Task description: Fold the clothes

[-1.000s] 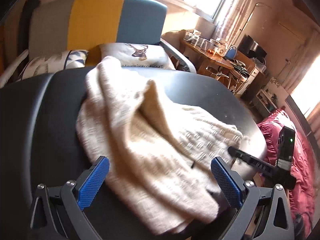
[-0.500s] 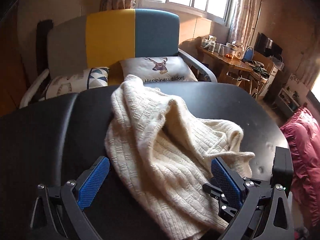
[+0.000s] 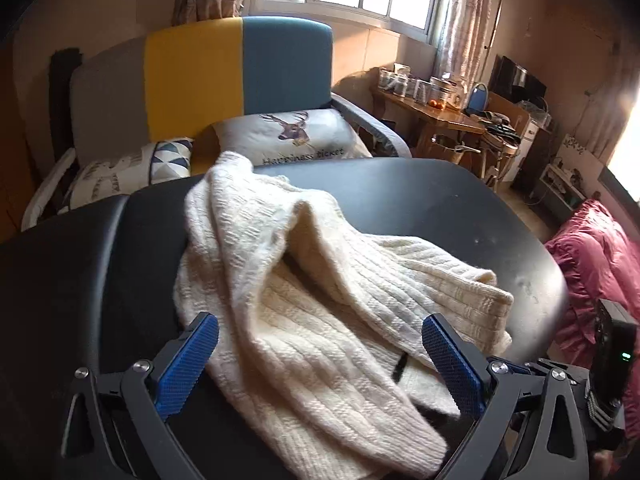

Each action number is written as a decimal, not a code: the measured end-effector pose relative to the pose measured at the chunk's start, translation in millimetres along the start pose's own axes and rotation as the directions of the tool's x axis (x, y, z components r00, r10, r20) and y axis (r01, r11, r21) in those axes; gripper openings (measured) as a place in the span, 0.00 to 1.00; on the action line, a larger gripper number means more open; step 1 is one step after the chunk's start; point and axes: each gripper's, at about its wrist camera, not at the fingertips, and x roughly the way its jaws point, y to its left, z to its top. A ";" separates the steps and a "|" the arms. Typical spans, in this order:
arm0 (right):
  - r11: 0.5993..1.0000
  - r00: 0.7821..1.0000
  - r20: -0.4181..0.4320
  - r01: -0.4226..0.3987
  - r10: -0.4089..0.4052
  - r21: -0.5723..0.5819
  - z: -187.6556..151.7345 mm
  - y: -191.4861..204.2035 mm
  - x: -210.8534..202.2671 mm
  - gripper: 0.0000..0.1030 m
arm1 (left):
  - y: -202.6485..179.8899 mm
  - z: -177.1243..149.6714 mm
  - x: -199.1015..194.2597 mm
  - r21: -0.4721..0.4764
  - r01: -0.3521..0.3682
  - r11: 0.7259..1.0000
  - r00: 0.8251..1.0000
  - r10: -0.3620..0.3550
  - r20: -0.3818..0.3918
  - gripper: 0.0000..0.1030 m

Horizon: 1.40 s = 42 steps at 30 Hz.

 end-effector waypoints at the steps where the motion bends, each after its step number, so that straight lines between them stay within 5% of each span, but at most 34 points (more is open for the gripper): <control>1: 0.999 1.000 0.009 0.006 -0.006 0.043 -2.1 -9.9 -2.8 0.29 | -4.6 0.1 7.6 -0.005 0.026 1.000 0.999 -0.026 -0.028 1.00; 4: 0.985 0.999 0.034 0.022 -0.028 0.173 -8.4 -39.8 -11.0 0.29 | -25.0 -1.0 26.0 0.014 0.071 0.997 0.994 -0.069 -0.079 1.00; 10: 0.905 0.994 0.074 0.041 -0.080 0.423 -20.9 -99.5 -27.5 0.29 | -100.7 1.4 49.2 0.216 0.122 0.969 0.987 -0.095 -0.128 1.00; 14: 0.887 0.990 0.102 0.038 -0.096 0.461 -24.8 -112.6 -35.5 0.29 | -146.4 2.6 79.5 0.277 0.187 0.943 0.969 -0.130 -0.211 1.00; 17: 0.880 0.988 0.110 0.043 -0.107 0.474 -25.6 -117.9 -38.5 0.29 | -170.7 -1.6 111.7 0.323 0.139 0.936 0.959 -0.047 -0.279 1.00; 22: 0.869 0.984 0.108 0.071 -0.141 0.489 -27.9 -127.4 -43.2 0.29 | -191.6 -21.8 136.3 0.449 0.103 0.888 0.958 0.034 -0.286 0.99; 23: 0.866 0.984 0.108 0.072 -0.144 0.495 -28.7 -130.0 -44.0 0.29 | -191.1 -25.9 140.6 0.453 0.104 0.886 0.956 0.038 -0.292 0.91; 25: 0.858 0.984 0.104 0.074 -0.146 0.508 -30.4 -134.1 -43.7 0.30 | -186.6 -32.8 149.3 0.437 0.121 0.891 0.947 0.028 -0.320 0.66; 29: 0.851 0.984 0.090 0.084 -0.152 0.519 -32.6 -137.2 -40.4 0.32 | -174.4 -36.9 148.2 0.402 0.148 0.904 0.950 -0.018 -0.311 0.55; 33: 0.857 0.982 0.083 0.105 -0.169 0.505 -31.6 -133.5 -38.6 0.32 | -156.6 -32.8 137.4 0.356 0.178 0.917 0.959 -0.081 -0.270 0.19; 38: 0.873 0.985 0.076 0.100 -0.155 0.478 -28.5 -126.6 -34.6 0.32 | -112.7 -17.7 103.9 0.204 0.276 0.939 0.949 -0.233 -0.210 0.17; 42: 0.889 0.993 0.119 -0.063 0.010 0.454 -10.5 -113.4 -22.7 0.32 | -71.9 -6.4 71.2 0.097 0.362 0.927 0.926 -0.346 -0.151 0.17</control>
